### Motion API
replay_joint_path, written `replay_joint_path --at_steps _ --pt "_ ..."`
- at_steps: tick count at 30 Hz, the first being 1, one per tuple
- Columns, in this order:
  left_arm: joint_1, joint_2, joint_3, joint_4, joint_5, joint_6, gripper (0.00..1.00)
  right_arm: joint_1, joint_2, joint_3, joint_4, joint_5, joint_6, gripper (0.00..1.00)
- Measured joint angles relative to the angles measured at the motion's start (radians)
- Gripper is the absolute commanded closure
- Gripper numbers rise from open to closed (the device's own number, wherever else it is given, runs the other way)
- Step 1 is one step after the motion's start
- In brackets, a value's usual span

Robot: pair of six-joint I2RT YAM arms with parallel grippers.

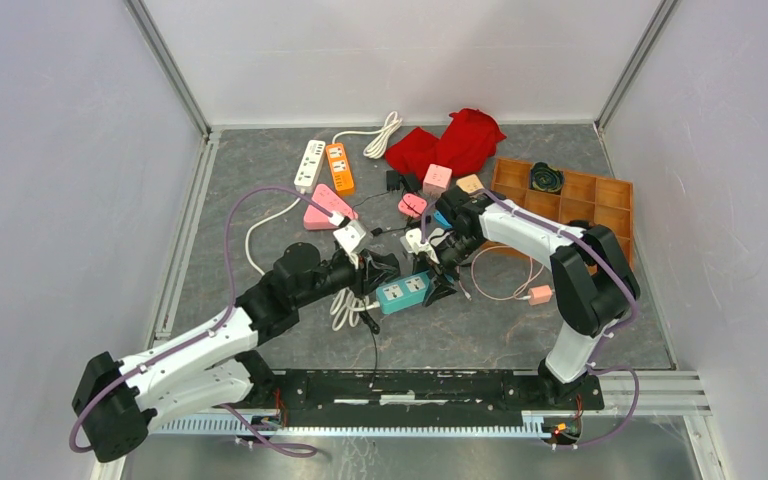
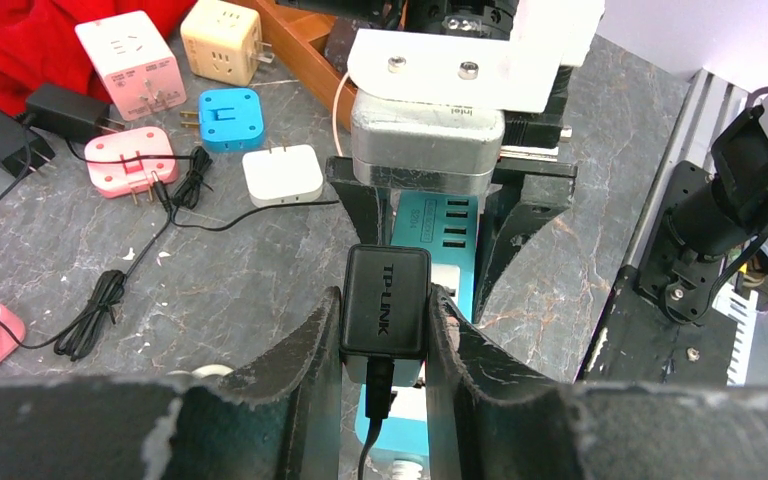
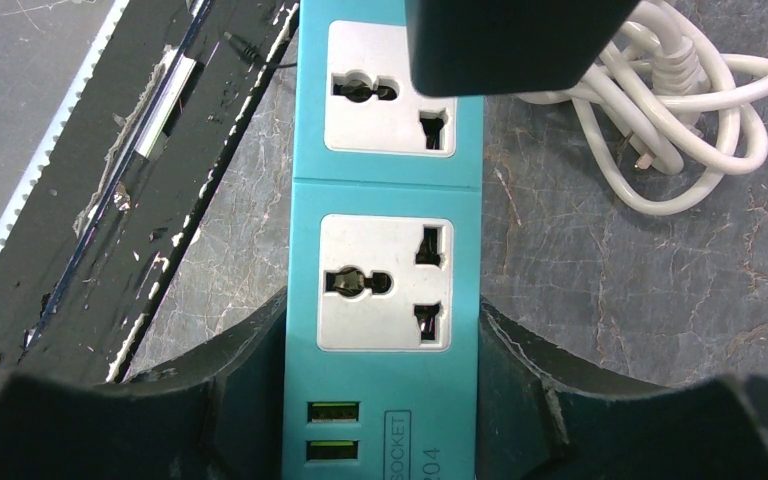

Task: Pull the plug off the socket
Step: Remove the plug from the socket, then place the plug at the center of the board.

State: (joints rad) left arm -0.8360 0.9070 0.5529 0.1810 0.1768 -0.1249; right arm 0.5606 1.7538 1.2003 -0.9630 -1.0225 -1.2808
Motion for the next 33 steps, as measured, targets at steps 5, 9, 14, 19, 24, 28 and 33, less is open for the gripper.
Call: replay_joint_path --at_steps 5,9,14,19,24,28,33 --pt "0.005 -0.027 0.006 -0.001 -0.023 0.0 0.98 -0.001 0.0 0.0 0.0 0.0 0.0 1.0" --pt "0.009 -0.067 0.009 -0.011 -0.05 0.0 0.98 -0.001 0.0 0.0 0.0 0.0 0.0 1.0" --pt "0.012 -0.114 0.019 -0.042 -0.071 -0.001 0.98 -0.011 0.0 0.0 0.012 -0.001 0.014 1.0" --pt "0.012 -0.16 0.026 -0.077 -0.073 -0.001 0.98 -0.032 0.0 0.0 0.047 -0.002 0.054 1.0" --pt "0.012 -0.211 0.043 -0.118 -0.113 -0.002 0.98 -0.066 -0.003 -0.009 0.095 -0.002 0.101 1.0" --pt "0.012 -0.25 0.061 -0.135 -0.128 -0.002 0.98 -0.084 -0.011 -0.032 0.138 0.008 0.141 1.0" --pt "0.012 -0.3 0.088 -0.142 -0.153 -0.003 0.98 -0.092 -0.012 -0.045 0.178 0.022 0.188 1.0"
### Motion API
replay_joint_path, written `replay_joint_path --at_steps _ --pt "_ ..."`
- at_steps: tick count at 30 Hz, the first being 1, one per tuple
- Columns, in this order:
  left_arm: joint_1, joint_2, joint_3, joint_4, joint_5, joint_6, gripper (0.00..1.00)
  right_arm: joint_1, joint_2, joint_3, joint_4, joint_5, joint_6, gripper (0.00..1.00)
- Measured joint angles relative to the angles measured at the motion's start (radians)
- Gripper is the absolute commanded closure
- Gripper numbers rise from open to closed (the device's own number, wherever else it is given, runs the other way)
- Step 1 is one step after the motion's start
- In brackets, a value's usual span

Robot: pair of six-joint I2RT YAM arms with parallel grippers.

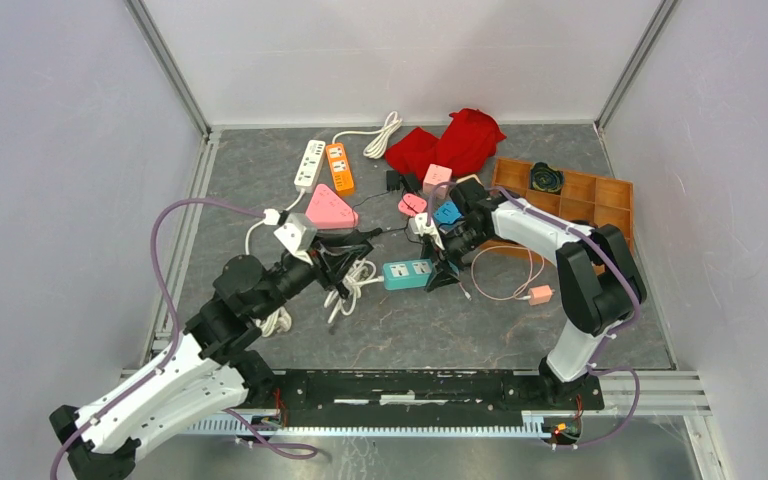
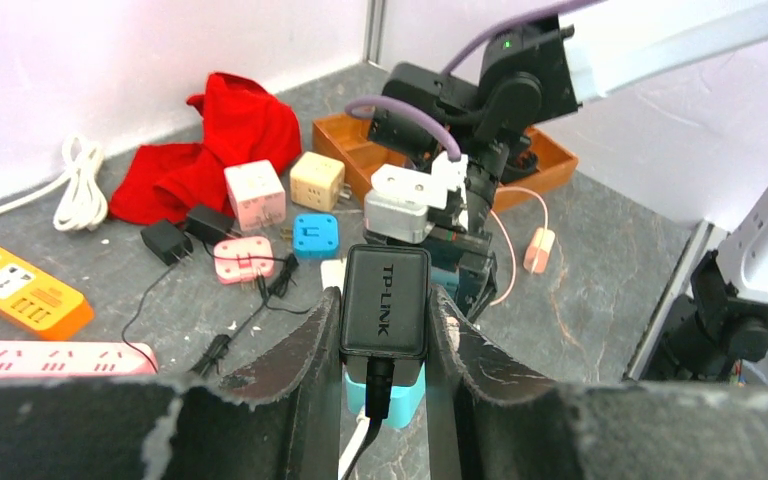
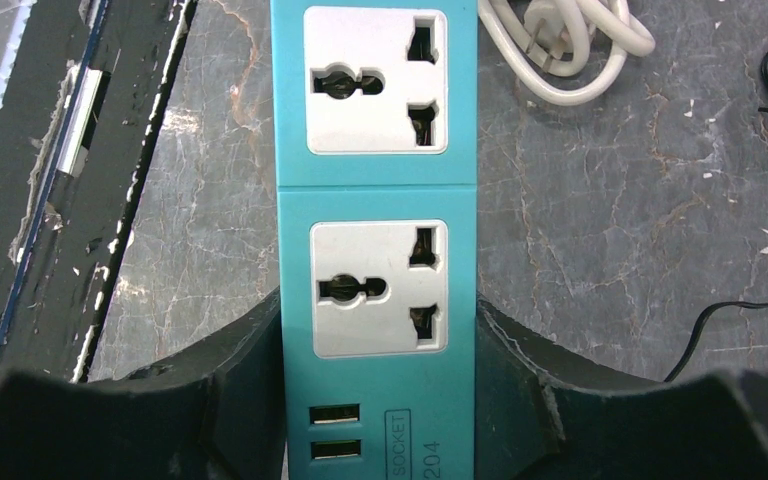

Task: Pull the plug off the socket
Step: Place the plug at the center of the board.

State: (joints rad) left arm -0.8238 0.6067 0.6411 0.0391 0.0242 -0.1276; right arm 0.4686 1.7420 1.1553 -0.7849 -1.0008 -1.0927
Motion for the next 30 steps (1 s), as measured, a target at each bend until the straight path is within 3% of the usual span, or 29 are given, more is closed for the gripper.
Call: replay_joint_path --at_steps 11,19,30 --pt "0.0 -0.03 0.057 -0.013 -0.165 0.0 0.98 -0.014 -0.013 -0.008 0.033 0.009 0.033 1.0" --pt "0.033 0.116 0.132 -0.003 -0.247 0.001 0.98 -0.016 -0.063 -0.016 0.051 0.015 0.041 1.0" --pt "0.379 0.302 0.232 0.097 -0.032 -0.117 0.98 -0.019 -0.079 -0.021 0.061 0.016 0.042 1.0"
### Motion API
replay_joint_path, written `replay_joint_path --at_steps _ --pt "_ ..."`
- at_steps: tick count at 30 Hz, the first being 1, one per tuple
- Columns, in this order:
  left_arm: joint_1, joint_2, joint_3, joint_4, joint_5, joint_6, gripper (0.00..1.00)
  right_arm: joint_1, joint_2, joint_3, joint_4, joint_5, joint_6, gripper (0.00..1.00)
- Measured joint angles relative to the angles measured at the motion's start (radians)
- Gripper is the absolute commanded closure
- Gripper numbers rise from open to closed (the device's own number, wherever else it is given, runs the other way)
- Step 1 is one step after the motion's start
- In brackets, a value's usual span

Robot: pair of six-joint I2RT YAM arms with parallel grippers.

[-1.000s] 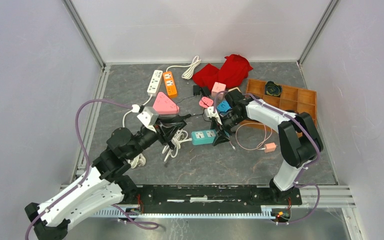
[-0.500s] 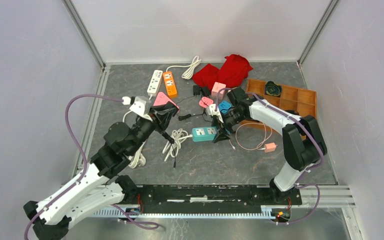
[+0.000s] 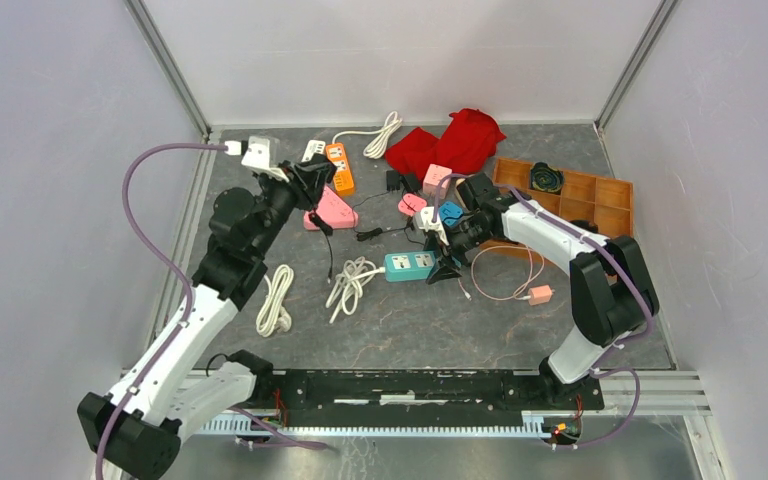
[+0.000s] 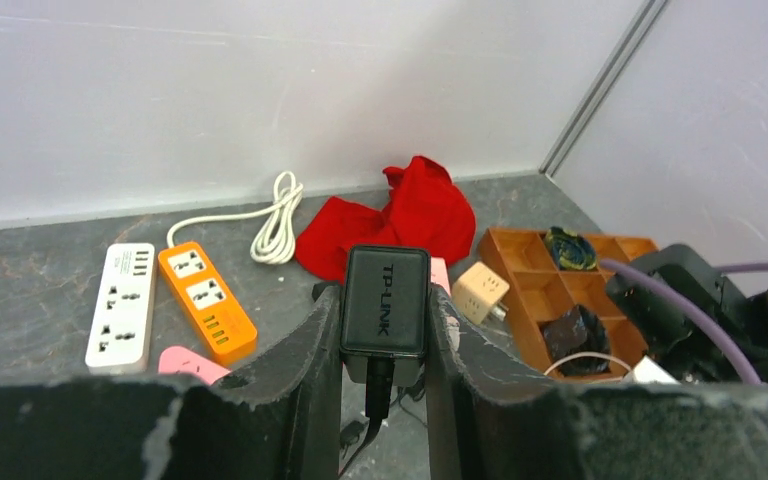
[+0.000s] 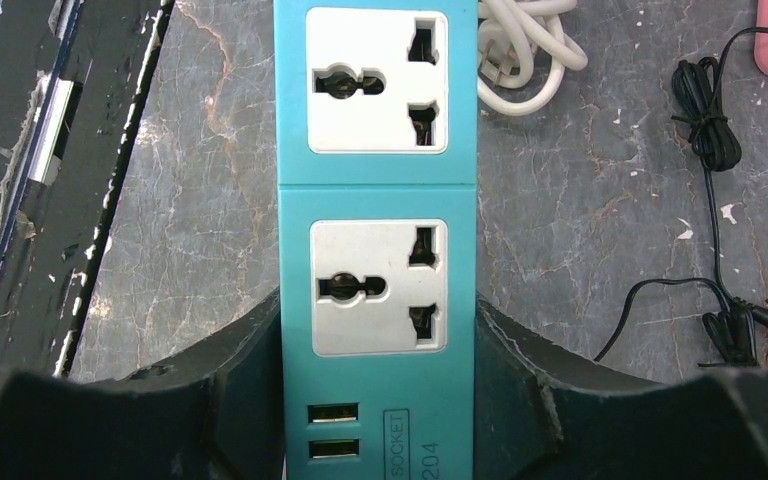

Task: Pull the plug off the socket
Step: Place the plug at the center of the board.

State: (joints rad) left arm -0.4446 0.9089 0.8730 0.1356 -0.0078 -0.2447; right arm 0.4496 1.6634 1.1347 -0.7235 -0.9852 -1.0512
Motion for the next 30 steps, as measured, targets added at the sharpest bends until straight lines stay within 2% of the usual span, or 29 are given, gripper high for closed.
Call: replay_joint_path --at_steps 14,22,30 --pt "0.096 0.179 0.069 0.108 0.1 -0.084 0.98 0.0 -0.021 0.0 0.0 0.003 0.0 1.0" --pt "0.121 0.288 0.116 0.136 0.146 -0.106 0.92 -0.007 -0.028 0.0 0.0 0.003 -0.001 1.0" --pt "0.145 0.39 0.151 0.197 0.201 -0.161 0.91 -0.009 -0.028 0.0 0.0 0.003 -0.002 1.0"
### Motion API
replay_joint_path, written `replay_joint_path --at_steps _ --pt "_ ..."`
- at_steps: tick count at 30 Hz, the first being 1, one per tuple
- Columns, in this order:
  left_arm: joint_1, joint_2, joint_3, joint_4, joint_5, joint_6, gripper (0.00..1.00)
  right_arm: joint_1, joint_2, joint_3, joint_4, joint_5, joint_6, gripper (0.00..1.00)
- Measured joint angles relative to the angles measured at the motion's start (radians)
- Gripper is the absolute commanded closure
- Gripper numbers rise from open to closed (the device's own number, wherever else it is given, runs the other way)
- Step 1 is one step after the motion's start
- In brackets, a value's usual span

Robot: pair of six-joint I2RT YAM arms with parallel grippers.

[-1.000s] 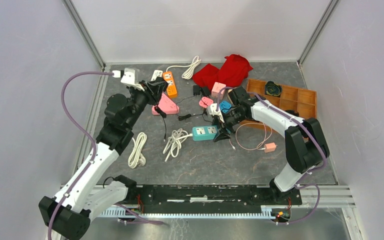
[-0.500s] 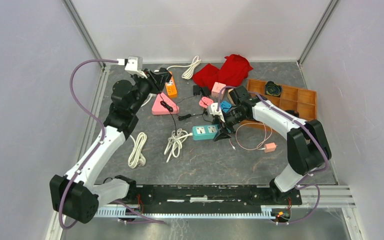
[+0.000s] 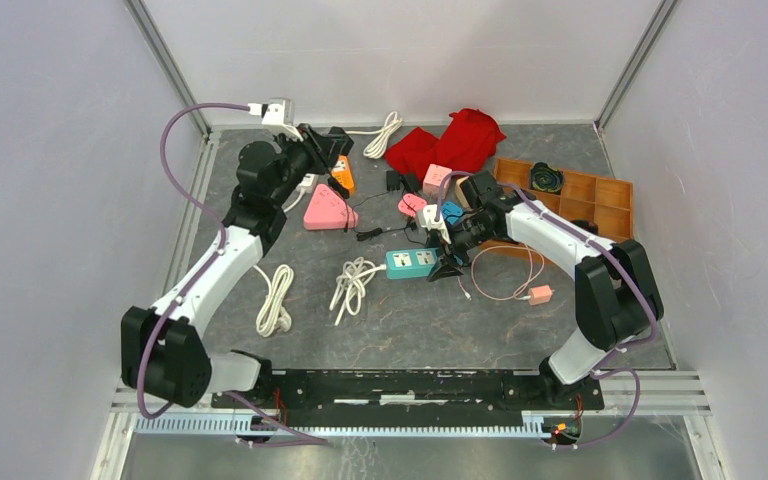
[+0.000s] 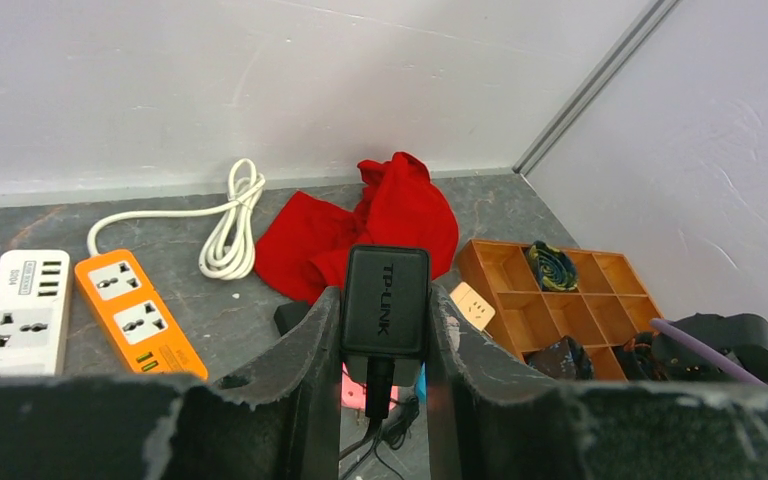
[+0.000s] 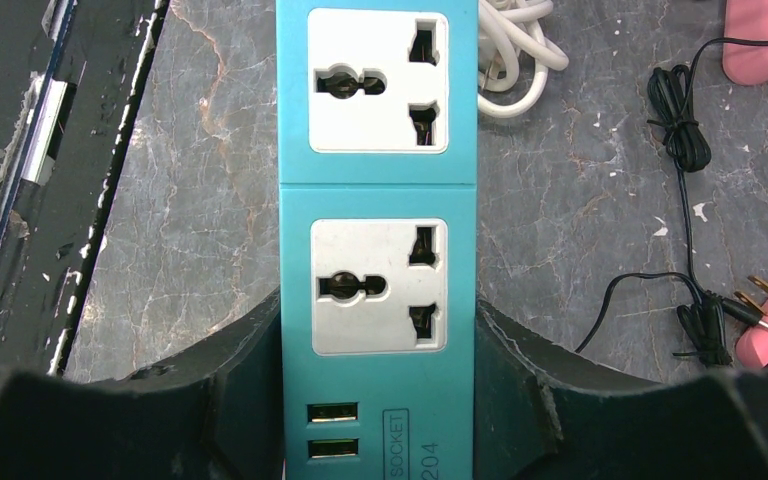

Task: Pull the plug off the socket
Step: Place the plug at the center of the board.

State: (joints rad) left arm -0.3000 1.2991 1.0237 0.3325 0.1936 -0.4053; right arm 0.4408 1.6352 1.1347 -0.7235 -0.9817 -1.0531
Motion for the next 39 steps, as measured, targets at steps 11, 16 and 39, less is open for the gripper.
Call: replay_joint_path --at_steps 11,16,39 --pt "0.019 0.177 0.063 0.095 0.048 -0.082 0.92 -0.003 0.0 0.0 -0.004 0.0 -0.01 1.0" --pt "0.026 0.257 0.1 0.144 0.054 -0.122 0.91 -0.005 0.0 0.0 -0.004 0.0 -0.01 1.0" --pt "0.063 0.702 0.199 0.214 0.129 -0.124 0.68 -0.01 0.0 0.0 -0.011 0.011 -0.019 1.0"
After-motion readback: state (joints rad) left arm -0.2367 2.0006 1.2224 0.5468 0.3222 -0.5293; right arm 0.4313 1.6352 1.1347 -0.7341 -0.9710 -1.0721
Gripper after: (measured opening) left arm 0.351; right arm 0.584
